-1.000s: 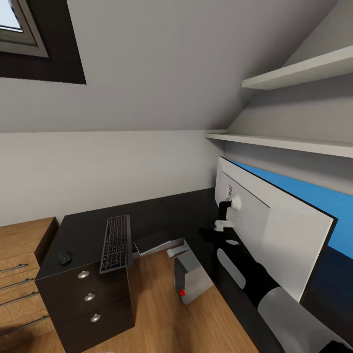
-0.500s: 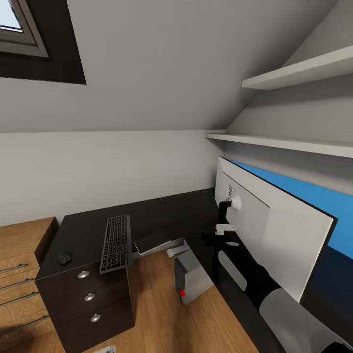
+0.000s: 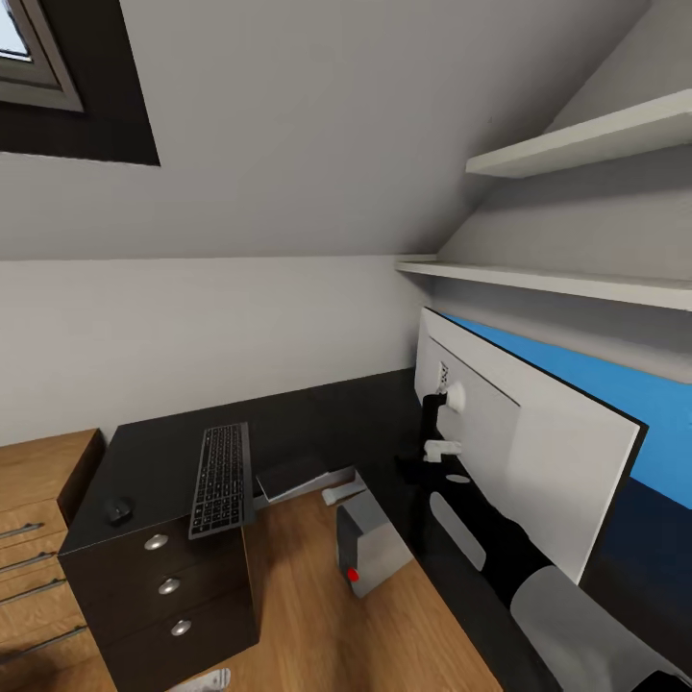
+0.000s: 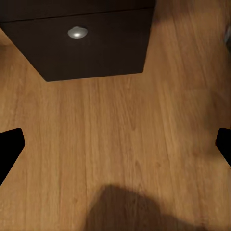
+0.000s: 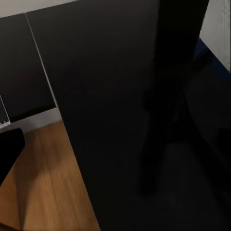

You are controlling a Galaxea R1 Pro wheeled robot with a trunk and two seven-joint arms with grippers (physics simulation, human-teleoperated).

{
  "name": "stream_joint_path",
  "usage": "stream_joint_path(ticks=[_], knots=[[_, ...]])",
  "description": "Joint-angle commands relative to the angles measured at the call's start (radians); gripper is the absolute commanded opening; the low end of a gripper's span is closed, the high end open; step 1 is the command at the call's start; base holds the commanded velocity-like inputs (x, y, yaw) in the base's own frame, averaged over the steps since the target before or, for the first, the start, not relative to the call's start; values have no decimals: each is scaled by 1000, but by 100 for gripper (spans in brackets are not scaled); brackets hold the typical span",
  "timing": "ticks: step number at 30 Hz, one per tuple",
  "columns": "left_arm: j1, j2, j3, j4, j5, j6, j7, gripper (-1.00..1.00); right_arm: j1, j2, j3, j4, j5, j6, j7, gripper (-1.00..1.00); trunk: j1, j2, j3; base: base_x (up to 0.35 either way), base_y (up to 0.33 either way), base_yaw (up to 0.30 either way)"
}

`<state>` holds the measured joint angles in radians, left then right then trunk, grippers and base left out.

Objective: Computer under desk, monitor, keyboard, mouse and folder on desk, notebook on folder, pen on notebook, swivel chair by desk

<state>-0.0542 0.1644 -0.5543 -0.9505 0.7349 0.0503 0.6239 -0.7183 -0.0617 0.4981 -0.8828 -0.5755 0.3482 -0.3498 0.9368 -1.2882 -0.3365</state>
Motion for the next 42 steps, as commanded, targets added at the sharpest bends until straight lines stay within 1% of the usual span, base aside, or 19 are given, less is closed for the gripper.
stream_joint_path(ticks=[1,6,9,14,22,25,30,33,37,42], knots=[[-1,1,-4,-2,2,4,8,100,-1,-2,5,-2,-9,2,-9,100,0,-1,-1,0,0,-204],[-1,1,-5,-1,3,-13,8,100,-1,-2,5,-1,-9,2,-9,100,0,-1,3,0,0,-217],[-1,2,-4,0,4,-60,8,100,-1,-3,5,-1,-8,2,-10,100,0,-1,5,0,0,-225],[2,6,-4,5,4,-102,8,100,-1,-3,4,-1,-7,0,-13,100,0,-1,8,0,0,-227],[3,9,-4,7,4,-108,7,100,-1,-3,4,-1,-6,0,-14,100,0,-1,14,0,0,-229],[4,23,-4,7,5,-110,7,100,-1,-3,4,-1,-6,0,-14,100,0,-1,16,0,0,-232],[4,32,-4,19,6,-110,7,100,-1,-3,4,-1,-6,-1,-14,100,0,-1,20,0,0,-233],[4,31,-4,46,4,-124,5,100,-1,-3,4,-1,-6,-1,-14,100,0,-1,22,0,0,-234],[4,31,-4,59,5,-145,3,100,-1,-3,4,-1,-6,-1,-15,100,0,-1,25,0,0,-235],[4,30,-5,70,6,-150,4,100,-1,-3,4,1,-6,-1,-15,100,0,-1,29,0,0,-236]])
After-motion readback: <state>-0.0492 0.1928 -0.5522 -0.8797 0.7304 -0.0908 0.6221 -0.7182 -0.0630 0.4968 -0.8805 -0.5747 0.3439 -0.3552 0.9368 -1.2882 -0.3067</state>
